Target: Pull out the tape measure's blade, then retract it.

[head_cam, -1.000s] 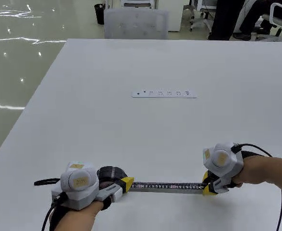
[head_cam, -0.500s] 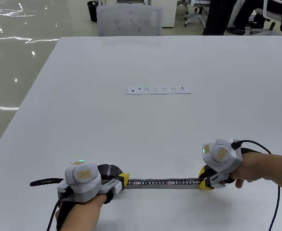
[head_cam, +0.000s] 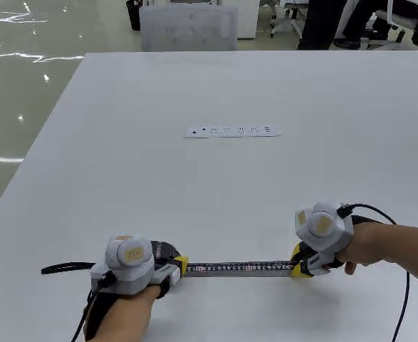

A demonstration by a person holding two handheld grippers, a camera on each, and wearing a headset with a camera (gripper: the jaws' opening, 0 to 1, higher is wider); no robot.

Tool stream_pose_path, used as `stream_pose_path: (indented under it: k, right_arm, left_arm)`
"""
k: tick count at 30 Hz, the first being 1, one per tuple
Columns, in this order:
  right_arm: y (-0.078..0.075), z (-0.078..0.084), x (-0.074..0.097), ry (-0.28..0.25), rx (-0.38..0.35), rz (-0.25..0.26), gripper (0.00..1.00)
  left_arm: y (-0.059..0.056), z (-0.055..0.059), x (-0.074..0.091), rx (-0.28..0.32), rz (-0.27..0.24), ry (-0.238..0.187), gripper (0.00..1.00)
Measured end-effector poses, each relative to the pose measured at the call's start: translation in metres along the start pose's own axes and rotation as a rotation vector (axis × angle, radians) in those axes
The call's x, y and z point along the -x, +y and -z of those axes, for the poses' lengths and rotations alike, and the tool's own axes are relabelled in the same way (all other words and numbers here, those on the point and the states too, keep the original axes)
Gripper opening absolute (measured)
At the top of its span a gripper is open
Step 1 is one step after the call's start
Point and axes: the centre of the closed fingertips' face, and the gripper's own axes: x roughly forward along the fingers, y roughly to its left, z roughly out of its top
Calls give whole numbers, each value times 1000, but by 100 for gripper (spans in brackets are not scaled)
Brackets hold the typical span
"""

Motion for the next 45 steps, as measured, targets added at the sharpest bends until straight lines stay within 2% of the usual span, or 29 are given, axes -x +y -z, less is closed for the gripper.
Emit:
stream_pose_path:
  k: [4, 10, 26, 45]
  right_arm:
    - [0, 0, 0, -3, -4, 2, 14]
    - [0, 0, 0, -5, 9, 4, 14]
    - [1, -3, -1, -23, -12, -14, 14]
    - [-1, -11, -3, -49, -20, -29, 14]
  left_arm:
    - [-1, 2, -1, -28, -11, 19, 62]
    - [0, 2, -1, -34, -12, 26, 61]
    - [2, 2, 2, -1, 16, 37, 59]
    - [0, 3, 2, 0, 44, 43, 59]
